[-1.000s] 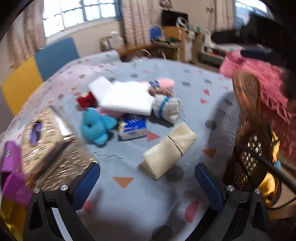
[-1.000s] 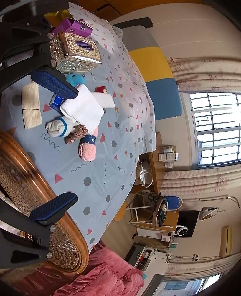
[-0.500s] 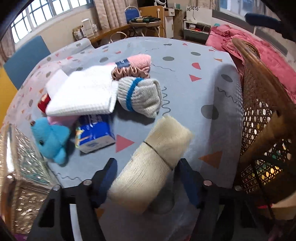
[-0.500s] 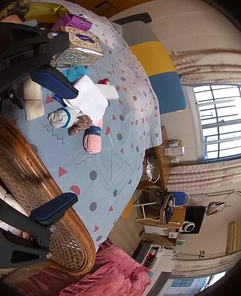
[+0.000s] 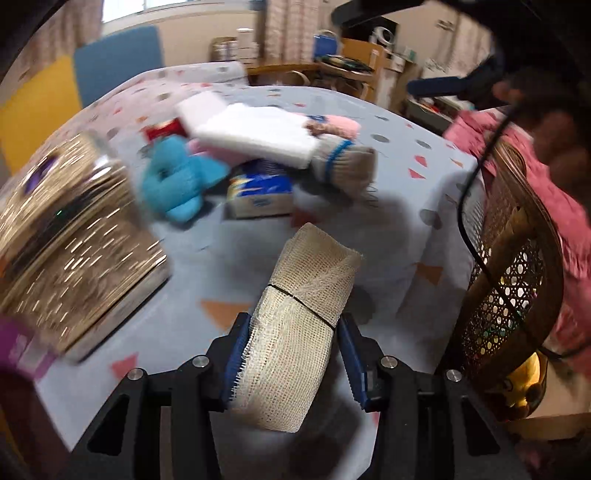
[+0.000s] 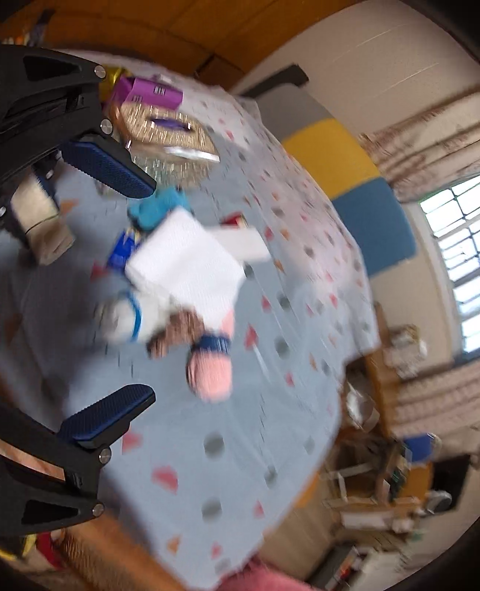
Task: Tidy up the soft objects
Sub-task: 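Lift the burlap roll with the left tool while the right tool grasps the white waffle towel, then lower the burlap roll into the gold tray and open the left tool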
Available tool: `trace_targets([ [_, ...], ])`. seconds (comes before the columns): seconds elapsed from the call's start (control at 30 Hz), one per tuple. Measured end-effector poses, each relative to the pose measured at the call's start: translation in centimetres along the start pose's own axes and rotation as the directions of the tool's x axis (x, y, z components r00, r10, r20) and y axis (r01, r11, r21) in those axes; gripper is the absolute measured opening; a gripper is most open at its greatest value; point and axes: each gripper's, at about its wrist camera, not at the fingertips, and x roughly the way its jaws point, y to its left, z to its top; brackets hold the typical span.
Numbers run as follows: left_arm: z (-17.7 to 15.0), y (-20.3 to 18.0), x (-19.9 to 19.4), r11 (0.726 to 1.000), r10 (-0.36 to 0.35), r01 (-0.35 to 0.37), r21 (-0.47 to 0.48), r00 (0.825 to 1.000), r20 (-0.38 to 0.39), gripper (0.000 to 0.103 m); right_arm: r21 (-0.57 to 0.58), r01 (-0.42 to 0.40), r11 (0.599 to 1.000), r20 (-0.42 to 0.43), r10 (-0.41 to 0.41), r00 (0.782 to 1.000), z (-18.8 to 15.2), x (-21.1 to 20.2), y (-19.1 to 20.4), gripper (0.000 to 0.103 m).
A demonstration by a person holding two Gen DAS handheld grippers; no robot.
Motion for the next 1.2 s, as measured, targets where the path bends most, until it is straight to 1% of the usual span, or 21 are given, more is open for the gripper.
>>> trace_targets([
  [0.07,-0.5,0.8,-0.5,0.999,0.005,-0.005,-0.035,1.0,0.006,0.048,-0.007,-0.024,1.0,-0.036,0.024,0.999,0.7,1.8,1.3,0.102],
  [0.1,-0.8,1.4,-0.9,0.998,0.004,-0.004,-0.06,1.0,0.011,0.048,-0.029,-0.015,0.999,-0.042,0.014,0.999,1.0,2.7,2.2,0.102],
  [0.17,-1.3,2.0,-1.3,0.996,0.009,-0.008,-0.085,1.0,0.019,0.048,-0.103,-0.014,0.995,-0.079,0.006,0.997,1.2,4.7,4.2,0.101],
  [0.2,-1.5,2.2,-1.6,0.996,0.012,-0.01,-0.093,1.0,0.023,0.048,-0.149,0.006,0.989,-0.101,-0.021,0.995,1.1,5.9,5.3,0.101],
  [0.27,-1.8,2.7,-2.1,0.994,0.016,-0.012,-0.113,0.999,0.028,0.048,-0.236,0.033,0.971,-0.127,-0.065,0.99,0.8,7.6,6.8,0.096],
  [0.33,-1.9,3.0,-2.4,0.992,0.013,-0.008,-0.127,0.999,0.035,0.048,-0.318,0.076,0.945,-0.152,-0.13,0.98,0.3,9.6,8.1,0.085],
  [0.37,-1.9,3.2,-2.6,0.992,0.015,-0.009,-0.129,0.999,0.039,0.048,-0.345,0.093,0.934,-0.164,-0.157,0.974,0.1,10.5,8.5,0.083],
  [0.4,-1.8,3.1,-2.9,0.992,0.018,-0.012,-0.127,0.999,0.045,0.048,-0.365,0.116,0.924,-0.171,-0.189,0.967,-0.2,11.5,8.8,0.078],
  [0.47,-1.9,3.1,-3.5,0.992,0.022,-0.014,-0.122,0.998,0.058,0.048,-0.38,0.137,0.915,-0.192,-0.223,0.956,-0.6,12.7,8.7,0.071],
  [0.5,-1.9,3.1,-3.7,0.993,0.021,-0.014,-0.121,0.998,0.063,0.048,-0.384,0.151,0.911,-0.195,-0.24,0.951,-0.8,13.3,8.7,0.063],
  [0.53,-1.9,3.1,-3.9,0.993,0.022,-0.014,-0.12,0.997,0.068,0.048,-0.392,0.178,0.903,-0.189,-0.268,0.945,-1.0,13.7,8.5,0.049],
  [0.57,-1.8,3.2,-4.2,0.992,0.023,-0.014,-0.122,0.997,0.072,0.048,-0.395,0.183,0.9,-0.191,-0.275,0.942,-1.2,13.8,8.2,0.04],
  [0.6,-1.7,3.4,-4.7,0.991,0.021,-0.01,-0.13,0.996,0.081,0.048,-0.385,0.161,0.909,-0.2,-0.253,0.947,-1.4,13.8,7.8,0.023],
  [0.63,-1.7,3.7,-5.1,0.991,0.019,-0.007,-0.137,0.996,0.09,0.048,-0.372,0.155,0.915,-0.197,-0.24,0.951,-1.4,13.6,7.4,0.019],
  [0.7,-0.8,4.2,-6.5,0.988,0.014,0.006,-0.157,0.992,0.122,0.048,-0.317,0.152,0.936,-0.201,-0.223,0.954,-1.0,13.2,6.1,0.016],
  [0.77,0.1,4.4,-7.8,0.987,0.012,0.014,-0.162,0.987,0.159,0.048,-0.256,0.112,0.96,-0.211,-0.168,0.963,-0.4,12.9,5.5,0.016],
  [0.97,4.0,6.5,-12.5,0.977,0.053,0.006,-0.211,0.961,0.271,0.048,-0.227,0.075,0.971,-0.207,-0.124,0.971,-0.1,12.6,5.4,0.016],
  [1.07,5.5,8.9,-15.0,0.96,0.116,-0.022,-0.28,0.938,0.326,0.048,-0.208,0.06,0.976,-0.215,-0.105,0.971,-0.1,12.7,5.2,0.016],
  [1.1,5.7,10.0,-15.7,0.95,0.155,-0.046,-0.31,0.929,0.337,0.048,-0.201,0.055,0.978,-0.218,-0.1,0.971,0.0,12.8,5.0,0.016],
  [1.17,5.4,12.5,-17.4,0.917,0.252,-0.109,-0.384,0.905,0.344,0.048,-0.193,0.049,0.98,-0.218,-0.091,0.972,0.2,12.9,4.9,0.016],
  [1.2,5.0,14.1,-18.0,0.893,0.292,-0.127,-0.432,0.894,0.34,0.048,-0.191,0.049,0.98,-0.218,-0.091,0.972,0.1,12.8,5.0,0.016],
])
